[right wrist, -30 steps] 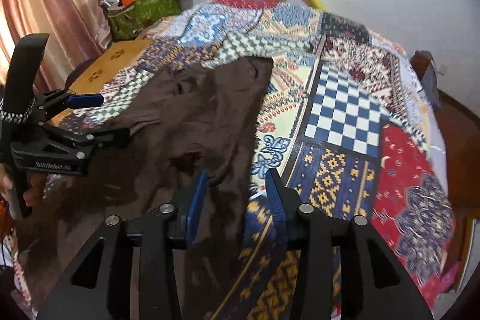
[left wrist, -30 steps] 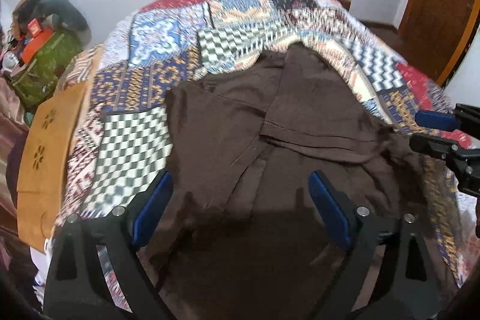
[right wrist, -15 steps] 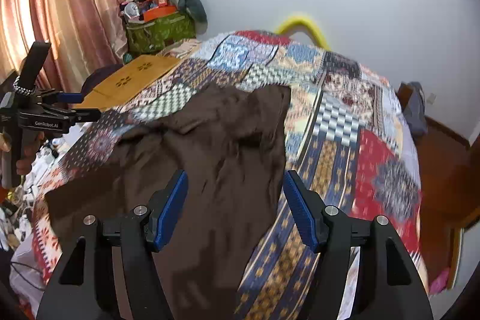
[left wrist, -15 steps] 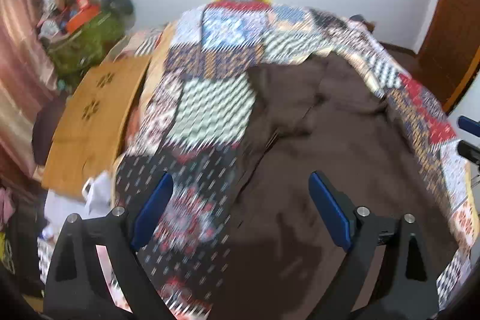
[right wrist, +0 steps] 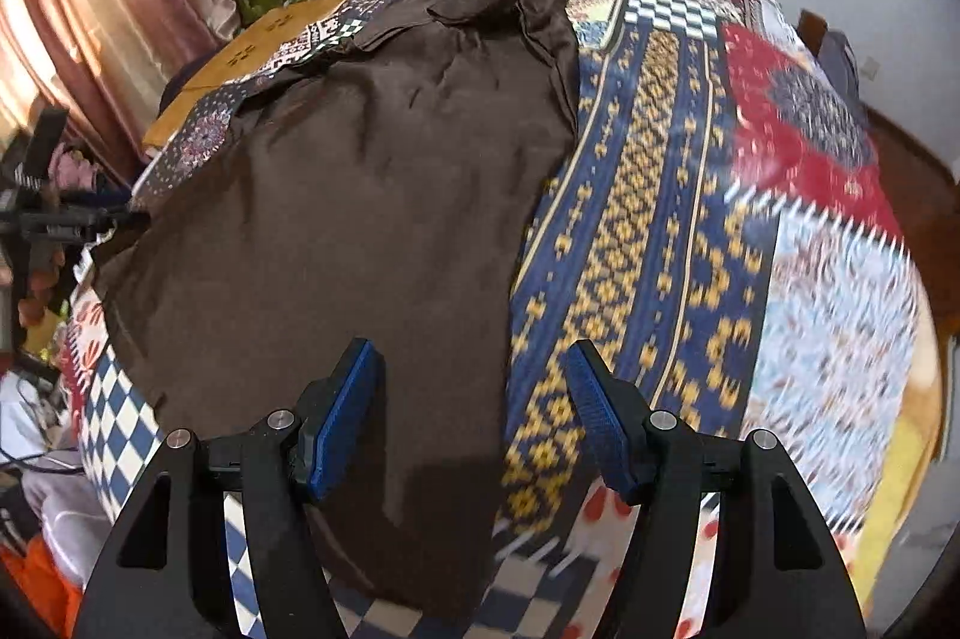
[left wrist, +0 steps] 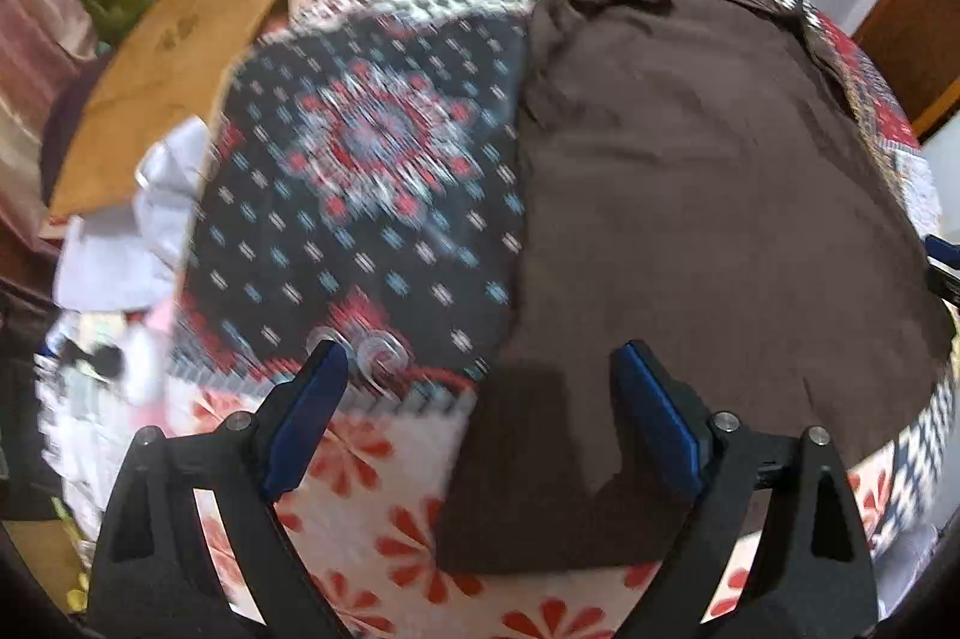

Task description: Fold small clothes

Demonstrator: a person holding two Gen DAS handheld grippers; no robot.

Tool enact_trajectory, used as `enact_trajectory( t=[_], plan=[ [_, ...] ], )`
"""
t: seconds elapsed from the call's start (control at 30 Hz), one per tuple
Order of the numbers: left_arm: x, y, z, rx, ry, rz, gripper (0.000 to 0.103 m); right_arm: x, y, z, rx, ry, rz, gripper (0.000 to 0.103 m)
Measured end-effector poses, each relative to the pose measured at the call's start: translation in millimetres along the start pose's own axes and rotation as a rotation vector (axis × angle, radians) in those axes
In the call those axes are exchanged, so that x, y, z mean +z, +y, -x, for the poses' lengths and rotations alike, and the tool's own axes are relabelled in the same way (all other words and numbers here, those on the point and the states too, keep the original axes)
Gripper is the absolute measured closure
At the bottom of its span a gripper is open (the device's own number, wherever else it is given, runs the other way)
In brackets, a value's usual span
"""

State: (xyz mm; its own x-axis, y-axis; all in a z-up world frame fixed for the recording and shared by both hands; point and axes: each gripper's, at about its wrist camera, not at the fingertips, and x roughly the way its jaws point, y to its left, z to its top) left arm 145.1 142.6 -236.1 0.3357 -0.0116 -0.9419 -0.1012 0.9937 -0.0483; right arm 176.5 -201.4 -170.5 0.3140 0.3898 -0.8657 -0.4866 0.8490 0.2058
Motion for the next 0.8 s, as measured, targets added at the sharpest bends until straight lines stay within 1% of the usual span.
enact_trajectory(
  t=[0.03, 0.1, 0.13, 0.17, 0.23, 0.3, 0.33, 0.37, 0.4, 0.43, 0.47, 0.5, 0.53, 0.63, 0.8],
  plan=[
    [-3.3, -0.5, -0.2, -0.010, -0.004, 0.009, 0.011, -1.7, -2.1, 0.4, 0.015, 0.005, -0.015, 0.041],
    [-9.0, 0.1, 0.1, -0.055, 0.005, 0.033, 0.014, -5.4, -4.0, 1.0, 0.052, 0.018, -0.046, 0.042],
    [-11.0, 2.0, 0.0, -0.091, 0.012, 0.052, 0.019, -8.0, -6.3, -0.3, 0.077, 0.027, -0.075, 0.046],
    [-13.3, 4.1, -0.1, -0.118, 0.016, 0.070, 0.022, -13.1, -7.4, -1.1, 0.095, 0.029, -0.094, 0.047],
    [-19.4, 6.0, 0.8, -0.147, 0.007, 0.091, 0.025, -18.9, -2.7, 0.1, 0.094, 0.029, -0.069, 0.055],
    [-24.1, 3.6, 1.7, -0.153, -0.005, 0.088, 0.031, -22.1, 2.1, 3.0, 0.107, 0.030, -0.067, 0.072],
    [-25.7, 1.8, 3.3, -0.158, -0.010, 0.084, 0.038, -23.0, 4.0, 4.0, 0.109, 0.030, -0.064, 0.077],
    [-26.5, -0.1, 5.1, -0.162, -0.012, 0.079, 0.048, -23.8, 7.1, 4.7, 0.109, 0.030, -0.050, 0.087],
    [-26.9, -3.9, 7.7, -0.160, -0.013, 0.067, 0.053, -24.3, 8.8, 5.2, 0.111, 0.029, -0.042, 0.095],
    [-25.3, -6.0, 9.1, -0.160, -0.013, 0.058, 0.065, -24.8, 11.1, 5.8, 0.108, 0.028, -0.035, 0.096],
    [-24.8, -9.3, 11.1, -0.157, -0.011, 0.045, 0.080, -25.0, 13.8, 6.7, 0.095, 0.021, -0.021, 0.097],
    [-23.7, -10.3, 12.2, -0.152, -0.009, 0.035, 0.088, -24.5, 16.1, 7.0, 0.086, 0.015, -0.007, 0.099],
    [-21.9, -13.5, 14.5, -0.146, -0.008, 0.026, 0.093, -24.0, 17.6, 7.9, 0.084, 0.009, 0.000, 0.099],
    [-17.5, -18.7, 23.3, -0.107, -0.030, 0.004, 0.095, -18.4, 15.7, 14.4, 0.083, -0.022, -0.006, 0.099],
    [5.5, -22.6, 54.1, -0.086, -0.130, -0.013, 0.095, -0.2, 10.6, 38.2, 0.074, -0.105, 0.004, 0.099]
  ],
)
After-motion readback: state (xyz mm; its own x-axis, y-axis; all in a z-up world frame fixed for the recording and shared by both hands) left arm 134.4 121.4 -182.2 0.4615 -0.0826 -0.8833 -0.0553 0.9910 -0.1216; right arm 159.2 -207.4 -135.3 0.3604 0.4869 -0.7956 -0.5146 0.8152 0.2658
